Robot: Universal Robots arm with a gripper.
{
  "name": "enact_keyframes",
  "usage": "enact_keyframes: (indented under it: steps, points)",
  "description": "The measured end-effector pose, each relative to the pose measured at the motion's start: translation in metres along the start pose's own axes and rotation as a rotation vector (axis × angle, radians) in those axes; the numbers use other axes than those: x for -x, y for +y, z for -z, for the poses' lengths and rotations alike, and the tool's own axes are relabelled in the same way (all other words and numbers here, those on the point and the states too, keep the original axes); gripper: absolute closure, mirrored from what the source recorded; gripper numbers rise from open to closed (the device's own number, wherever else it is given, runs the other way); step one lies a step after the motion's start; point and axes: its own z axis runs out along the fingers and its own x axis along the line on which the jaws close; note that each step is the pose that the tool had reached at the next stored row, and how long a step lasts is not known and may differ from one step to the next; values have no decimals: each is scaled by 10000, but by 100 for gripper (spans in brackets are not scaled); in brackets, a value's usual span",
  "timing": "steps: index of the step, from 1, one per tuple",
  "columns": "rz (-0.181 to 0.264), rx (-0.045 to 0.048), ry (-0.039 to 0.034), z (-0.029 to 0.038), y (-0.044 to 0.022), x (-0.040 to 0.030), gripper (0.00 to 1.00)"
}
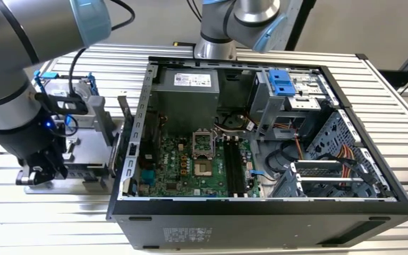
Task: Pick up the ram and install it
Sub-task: 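Pick up the ram and move it above insertion slot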
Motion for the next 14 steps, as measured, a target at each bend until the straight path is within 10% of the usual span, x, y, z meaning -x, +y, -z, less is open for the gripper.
enact_keyframes:
  steps: [14]
  points:
    - [0,-35,-1,60,4,1,100]
